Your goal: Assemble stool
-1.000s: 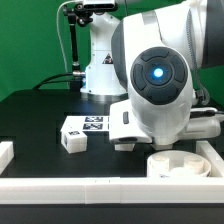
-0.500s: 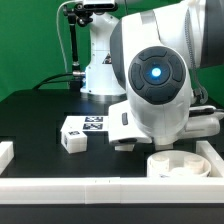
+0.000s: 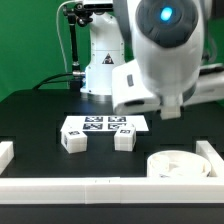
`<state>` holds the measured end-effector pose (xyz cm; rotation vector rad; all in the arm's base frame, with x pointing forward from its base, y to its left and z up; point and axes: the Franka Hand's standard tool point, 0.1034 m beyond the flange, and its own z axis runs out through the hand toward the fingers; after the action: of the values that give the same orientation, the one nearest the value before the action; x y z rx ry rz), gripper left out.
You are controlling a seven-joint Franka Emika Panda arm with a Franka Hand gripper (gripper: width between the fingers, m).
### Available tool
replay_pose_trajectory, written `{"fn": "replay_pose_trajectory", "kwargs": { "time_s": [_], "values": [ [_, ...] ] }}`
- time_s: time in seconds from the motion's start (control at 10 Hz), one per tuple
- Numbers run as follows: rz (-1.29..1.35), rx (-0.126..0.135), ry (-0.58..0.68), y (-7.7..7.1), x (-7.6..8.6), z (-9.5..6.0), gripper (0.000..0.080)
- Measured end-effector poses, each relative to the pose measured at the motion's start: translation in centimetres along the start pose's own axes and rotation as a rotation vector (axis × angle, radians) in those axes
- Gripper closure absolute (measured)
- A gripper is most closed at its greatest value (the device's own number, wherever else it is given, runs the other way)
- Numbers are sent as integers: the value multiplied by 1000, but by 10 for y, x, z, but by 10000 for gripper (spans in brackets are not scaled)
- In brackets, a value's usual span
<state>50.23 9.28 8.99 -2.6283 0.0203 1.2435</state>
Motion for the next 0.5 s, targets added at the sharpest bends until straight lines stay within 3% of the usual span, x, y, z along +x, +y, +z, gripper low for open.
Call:
{"fn": "replay_pose_trajectory", "kwargs": {
  "time_s": [0.3,0.5],
  "values": [
    [0,-2,44,-1,3,0,462],
    [3,-6,205,-1,17,-11,462]
  ]
}}
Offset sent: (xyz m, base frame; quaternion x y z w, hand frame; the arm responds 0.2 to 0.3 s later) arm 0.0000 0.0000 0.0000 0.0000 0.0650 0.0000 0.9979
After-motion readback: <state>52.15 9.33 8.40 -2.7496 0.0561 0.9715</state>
